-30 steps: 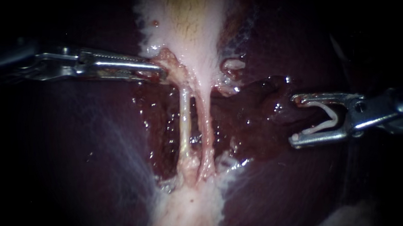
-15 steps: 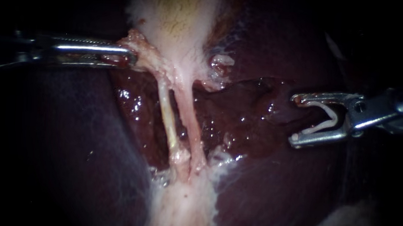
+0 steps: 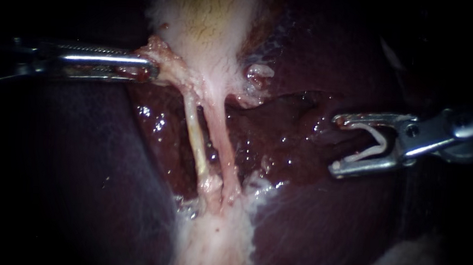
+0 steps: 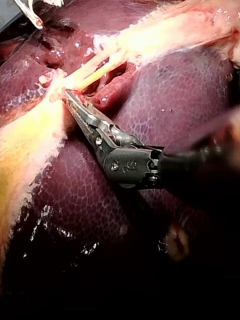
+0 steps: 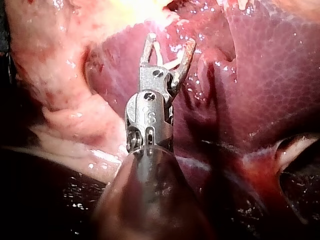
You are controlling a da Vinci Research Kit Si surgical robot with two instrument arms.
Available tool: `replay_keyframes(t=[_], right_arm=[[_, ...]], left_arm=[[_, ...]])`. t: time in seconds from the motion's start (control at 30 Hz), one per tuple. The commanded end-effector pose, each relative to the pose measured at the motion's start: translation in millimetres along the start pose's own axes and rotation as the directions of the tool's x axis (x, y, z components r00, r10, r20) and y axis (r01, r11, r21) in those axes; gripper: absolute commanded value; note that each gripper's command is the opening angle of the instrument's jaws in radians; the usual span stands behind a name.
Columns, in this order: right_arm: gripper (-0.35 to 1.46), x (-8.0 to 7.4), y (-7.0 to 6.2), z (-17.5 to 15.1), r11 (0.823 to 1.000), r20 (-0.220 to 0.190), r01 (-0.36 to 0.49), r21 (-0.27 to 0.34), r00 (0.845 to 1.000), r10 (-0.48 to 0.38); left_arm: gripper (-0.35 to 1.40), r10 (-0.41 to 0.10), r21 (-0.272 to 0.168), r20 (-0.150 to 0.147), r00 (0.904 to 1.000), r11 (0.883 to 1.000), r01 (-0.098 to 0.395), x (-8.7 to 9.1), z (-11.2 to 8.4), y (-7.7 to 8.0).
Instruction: Clipping first clip left tube
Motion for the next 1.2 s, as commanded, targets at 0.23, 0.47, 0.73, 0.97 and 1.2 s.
replay_keyframes(t=[0.23,0.47,0.73,0.97,1.2], right_arm=[[0.5,0.2,-1.9,5.2,0.998,-0.003,0.013,0.058,1.0,-0.012],[0.5,1.7,-2.8,9.2,0.996,-0.008,0.012,0.084,1.0,-0.011],[0.5,3.3,-2.5,12.1,0.996,-0.013,-0.016,0.087,1.0,0.017],[0.5,3.4,-1.6,15.0,0.996,-0.014,-0.028,0.088,0.999,0.029],[0.5,2.6,-0.6,17.4,0.996,-0.011,-0.031,0.082,0.999,0.032]], left_arm=[[-0.35,0.0,0.0,0.0,1.0,1.0,0.0,0.0,0.0,0.0],[-0.35,0.0,0.001,0.0,1.0,1.0,0.0,0.0,0.0,0.2],[-0.35,0.0,0.001,0.0,1.0,1.0,0.0,0.0,0.1,0.2],[-0.35,0.0,0.001,0.0,1.0,1.0,0.0,-0.1,0.1,0.2],[-0.35,0.0,0.002,0.0,1.0,1.0,0.0,0.0,0.1,0.2]])
